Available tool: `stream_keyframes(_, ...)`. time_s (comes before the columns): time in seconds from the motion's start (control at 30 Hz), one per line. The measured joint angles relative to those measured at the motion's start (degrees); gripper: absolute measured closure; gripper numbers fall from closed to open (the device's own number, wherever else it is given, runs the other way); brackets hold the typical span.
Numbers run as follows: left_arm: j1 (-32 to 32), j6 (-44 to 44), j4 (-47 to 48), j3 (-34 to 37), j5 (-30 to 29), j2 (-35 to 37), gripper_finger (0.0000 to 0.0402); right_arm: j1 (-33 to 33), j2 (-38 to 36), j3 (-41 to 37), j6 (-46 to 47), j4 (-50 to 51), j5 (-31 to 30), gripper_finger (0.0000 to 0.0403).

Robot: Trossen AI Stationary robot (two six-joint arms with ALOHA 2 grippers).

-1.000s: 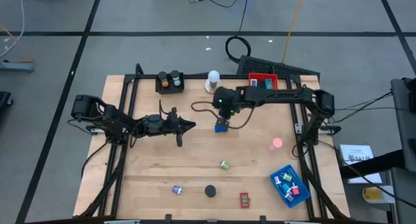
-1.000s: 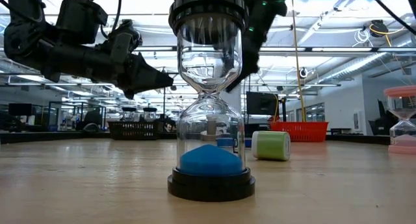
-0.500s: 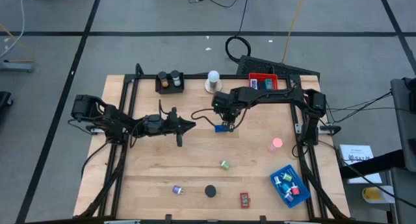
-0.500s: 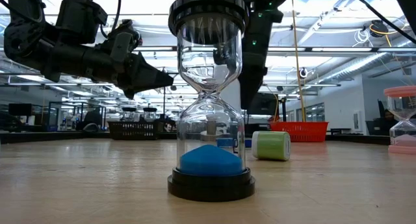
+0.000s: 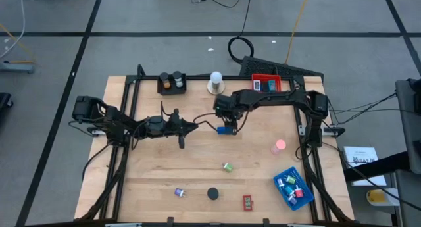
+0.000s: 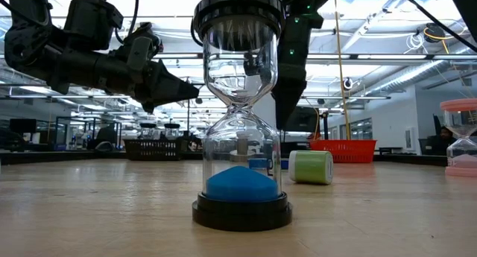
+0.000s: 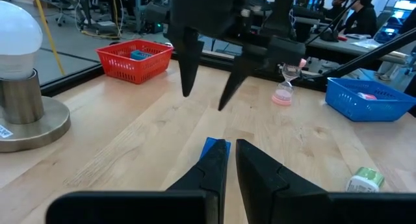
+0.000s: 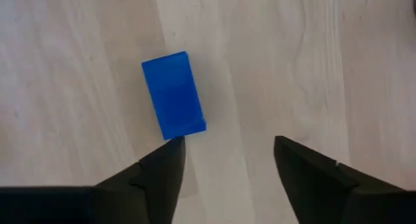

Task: Pick & Place Office items
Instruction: Put the blue digital timer into the red bin

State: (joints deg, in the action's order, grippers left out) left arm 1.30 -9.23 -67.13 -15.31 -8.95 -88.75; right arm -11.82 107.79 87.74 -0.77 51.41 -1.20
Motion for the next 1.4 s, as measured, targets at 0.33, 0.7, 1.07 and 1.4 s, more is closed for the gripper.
stream_keyframes(0.33,0.0,0.0,-0.02,0.0,-0.02,0.0,0.036,1.94,1.37,-2.32,-0.22,-8.8,3.5,0.0132)
stream_keyframes(0.7,0.0,0.0,0.0,0.0,-0.02,0.02,0.036,4.1,5.93,-3.6,-0.35,-13.92,4.0,0.015)
stream_keyframes(1.07,0.0,0.0,0.02,0.0,-0.02,0.02,0.036,4.14,6.53,-3.54,-0.85,-13.03,1.46,0.0174)
stream_keyframes(1.4,0.0,0.0,0.02,0.0,-0.02,0.02,0.036,4.31,6.57,-7.56,-0.28,-15.39,1.54,0.018)
